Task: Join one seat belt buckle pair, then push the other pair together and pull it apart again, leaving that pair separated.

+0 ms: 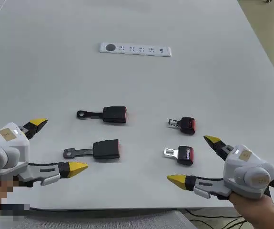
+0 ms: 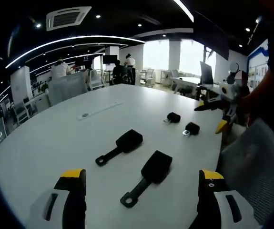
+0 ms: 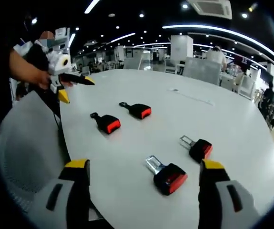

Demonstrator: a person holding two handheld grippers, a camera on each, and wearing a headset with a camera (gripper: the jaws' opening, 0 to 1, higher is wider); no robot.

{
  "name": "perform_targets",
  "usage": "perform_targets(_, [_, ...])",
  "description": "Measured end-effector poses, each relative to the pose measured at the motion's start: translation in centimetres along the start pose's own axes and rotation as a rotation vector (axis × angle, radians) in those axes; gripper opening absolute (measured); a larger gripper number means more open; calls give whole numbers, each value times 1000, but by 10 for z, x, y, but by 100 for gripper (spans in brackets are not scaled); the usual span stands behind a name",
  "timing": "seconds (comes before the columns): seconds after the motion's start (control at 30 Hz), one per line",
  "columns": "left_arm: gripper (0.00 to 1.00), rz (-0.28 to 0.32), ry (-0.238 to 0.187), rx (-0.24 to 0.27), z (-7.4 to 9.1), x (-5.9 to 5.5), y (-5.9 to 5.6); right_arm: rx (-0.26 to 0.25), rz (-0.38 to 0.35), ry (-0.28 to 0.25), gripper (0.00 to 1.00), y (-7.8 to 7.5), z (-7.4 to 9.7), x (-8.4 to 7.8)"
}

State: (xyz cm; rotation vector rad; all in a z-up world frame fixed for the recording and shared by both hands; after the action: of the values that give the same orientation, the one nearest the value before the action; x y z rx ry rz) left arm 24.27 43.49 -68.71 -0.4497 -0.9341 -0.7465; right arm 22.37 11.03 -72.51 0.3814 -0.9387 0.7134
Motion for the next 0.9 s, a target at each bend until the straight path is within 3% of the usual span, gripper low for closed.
perform_targets(0.5, [100,0,4,3,1,1,-2,-12,-7,-18,97,-1,1,3])
perform_targets(0.9, [100,5,-37,14,7,10,-1,-21,-17,-42,98,-6,6,10])
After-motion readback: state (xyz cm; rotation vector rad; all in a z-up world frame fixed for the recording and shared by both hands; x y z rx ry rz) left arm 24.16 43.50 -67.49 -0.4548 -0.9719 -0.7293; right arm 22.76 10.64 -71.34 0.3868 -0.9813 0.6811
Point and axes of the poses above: the centre of the closed fingertips' face, and the gripper's own axes: z roughly backward along the fingers, y roughly to its left, x roughly out of its top, the point moved 5 cm from there along z, roughly backward along the fingers, and after that the axes turned 1 degree about -x, right-handed, at the moved point
